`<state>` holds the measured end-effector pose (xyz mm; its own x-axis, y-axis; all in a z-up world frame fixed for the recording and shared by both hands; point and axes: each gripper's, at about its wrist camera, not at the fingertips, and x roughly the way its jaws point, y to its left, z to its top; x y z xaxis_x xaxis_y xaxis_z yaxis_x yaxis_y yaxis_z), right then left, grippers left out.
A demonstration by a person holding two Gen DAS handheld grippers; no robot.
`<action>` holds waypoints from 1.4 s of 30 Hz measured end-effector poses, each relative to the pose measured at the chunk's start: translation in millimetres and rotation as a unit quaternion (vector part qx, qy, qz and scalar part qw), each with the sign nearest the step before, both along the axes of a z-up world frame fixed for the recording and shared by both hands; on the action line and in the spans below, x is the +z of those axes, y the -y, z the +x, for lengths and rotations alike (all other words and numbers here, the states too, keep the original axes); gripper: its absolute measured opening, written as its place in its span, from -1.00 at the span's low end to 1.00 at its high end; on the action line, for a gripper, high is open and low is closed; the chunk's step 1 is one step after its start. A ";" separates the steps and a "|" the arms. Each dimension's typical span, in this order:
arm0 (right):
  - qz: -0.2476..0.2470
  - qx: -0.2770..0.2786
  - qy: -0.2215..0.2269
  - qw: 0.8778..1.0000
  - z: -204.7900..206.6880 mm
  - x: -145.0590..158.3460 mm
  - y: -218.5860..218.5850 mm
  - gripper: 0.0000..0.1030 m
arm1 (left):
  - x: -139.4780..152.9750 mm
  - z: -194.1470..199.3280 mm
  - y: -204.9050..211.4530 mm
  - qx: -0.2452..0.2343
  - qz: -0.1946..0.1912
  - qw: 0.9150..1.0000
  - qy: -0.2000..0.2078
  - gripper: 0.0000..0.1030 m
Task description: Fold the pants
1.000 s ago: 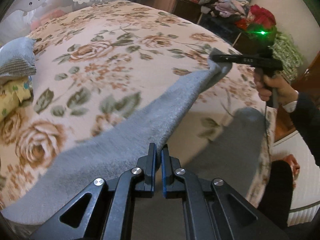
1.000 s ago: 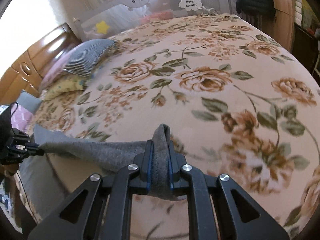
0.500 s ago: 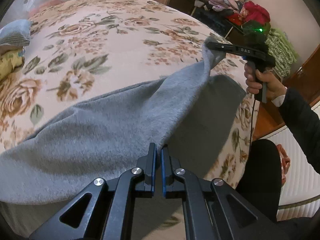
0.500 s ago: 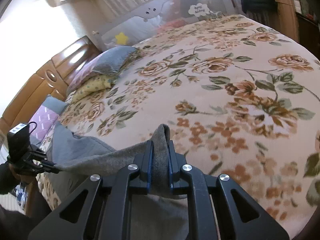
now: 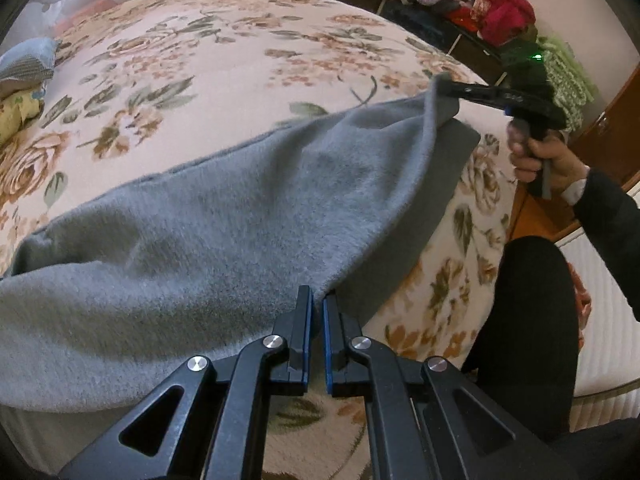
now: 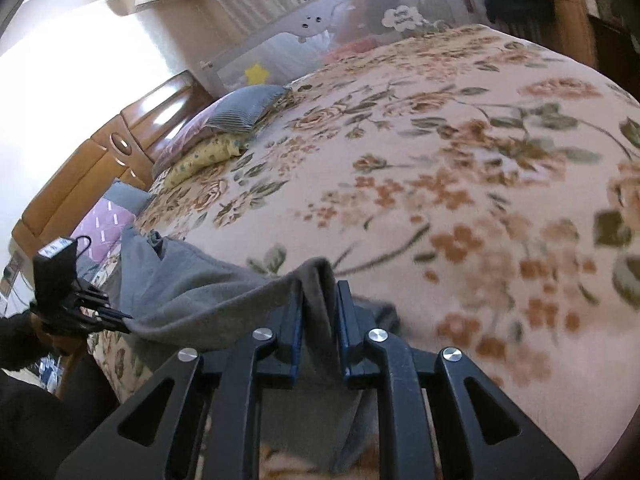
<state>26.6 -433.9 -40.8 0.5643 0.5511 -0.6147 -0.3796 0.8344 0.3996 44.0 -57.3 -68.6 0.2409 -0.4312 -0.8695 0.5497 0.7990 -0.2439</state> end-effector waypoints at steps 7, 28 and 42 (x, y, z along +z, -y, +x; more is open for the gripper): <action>-0.044 -0.007 -0.007 0.999 -25.9 -1.8 -0.4 -0.68 | -15.4 -5.2 0.4 0.004 0.004 1.000 -0.002 -0.94; 0.009 0.008 0.012 1.000 -51.6 43.1 -106.6 0.23 | 15.3 -28.7 -82.0 0.095 -0.034 0.995 0.019 -0.66; -0.033 0.117 -0.032 0.992 -44.9 11.6 -327.9 0.23 | 38.9 -51.3 -203.9 0.348 0.070 0.929 0.102 -0.29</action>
